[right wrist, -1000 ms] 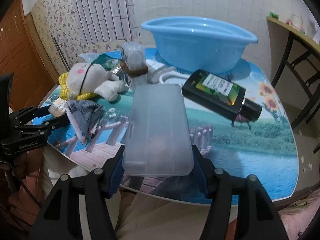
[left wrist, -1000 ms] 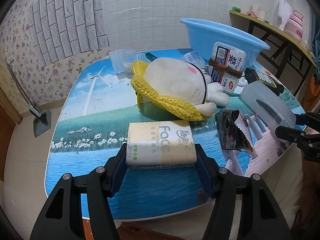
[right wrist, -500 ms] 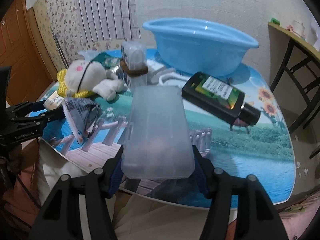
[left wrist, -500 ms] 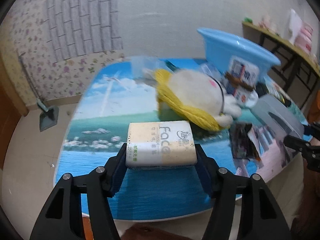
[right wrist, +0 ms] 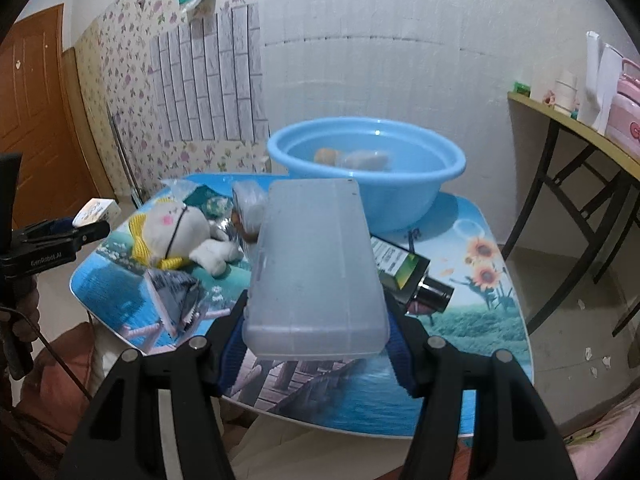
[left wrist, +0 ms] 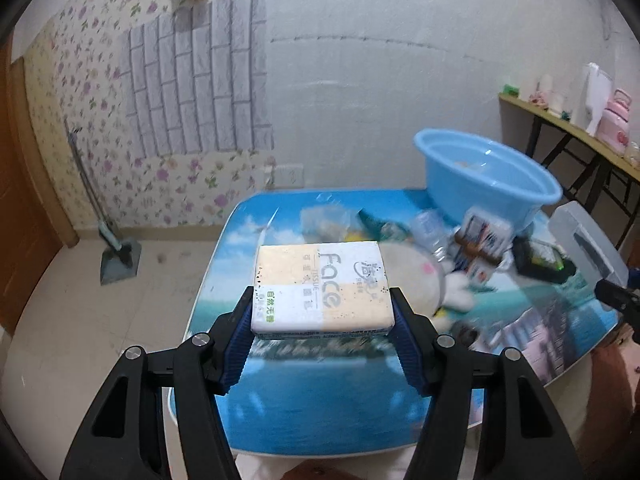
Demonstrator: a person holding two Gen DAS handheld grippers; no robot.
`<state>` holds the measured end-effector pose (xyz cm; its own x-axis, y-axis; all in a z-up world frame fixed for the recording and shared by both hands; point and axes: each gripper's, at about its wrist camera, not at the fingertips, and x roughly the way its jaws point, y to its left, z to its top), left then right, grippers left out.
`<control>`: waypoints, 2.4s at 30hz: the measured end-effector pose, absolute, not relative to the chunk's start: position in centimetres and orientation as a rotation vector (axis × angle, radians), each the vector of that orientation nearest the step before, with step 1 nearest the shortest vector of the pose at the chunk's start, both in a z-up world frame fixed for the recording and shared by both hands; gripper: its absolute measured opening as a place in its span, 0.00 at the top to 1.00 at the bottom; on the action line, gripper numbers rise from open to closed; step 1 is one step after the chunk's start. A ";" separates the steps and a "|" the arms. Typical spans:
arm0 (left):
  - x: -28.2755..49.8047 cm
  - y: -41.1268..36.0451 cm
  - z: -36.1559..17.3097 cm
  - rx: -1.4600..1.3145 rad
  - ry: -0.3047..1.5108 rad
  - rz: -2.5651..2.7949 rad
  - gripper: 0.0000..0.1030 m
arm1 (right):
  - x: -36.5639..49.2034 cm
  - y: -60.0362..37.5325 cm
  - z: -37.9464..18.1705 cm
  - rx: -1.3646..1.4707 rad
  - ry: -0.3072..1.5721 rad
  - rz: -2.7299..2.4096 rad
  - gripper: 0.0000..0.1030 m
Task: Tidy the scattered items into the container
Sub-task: 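Grasp the tissue pack with the left gripper while the right gripper grasps the clear case, then carry both items over the basin and release them inside, then grasp the white plush in yellow mesh with the left gripper while the right gripper approaches the black bottle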
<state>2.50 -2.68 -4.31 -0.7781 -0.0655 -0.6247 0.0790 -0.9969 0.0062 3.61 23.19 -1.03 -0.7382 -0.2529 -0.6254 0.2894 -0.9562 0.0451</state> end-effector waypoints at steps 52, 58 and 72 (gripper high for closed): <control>-13.8 15.0 -3.2 1.203 -0.236 -3.178 0.34 | -9.9 28.1 -0.2 0.920 -0.067 -2.717 0.36; -12.7 14.2 -3.1 1.202 -0.233 -3.167 0.33 | -9.6 27.8 -0.4 0.956 -0.081 -2.693 0.36; -7.9 10.2 -3.4 1.201 -0.183 -3.106 0.30 | -6.2 27.6 -1.3 1.053 -0.073 -2.697 0.36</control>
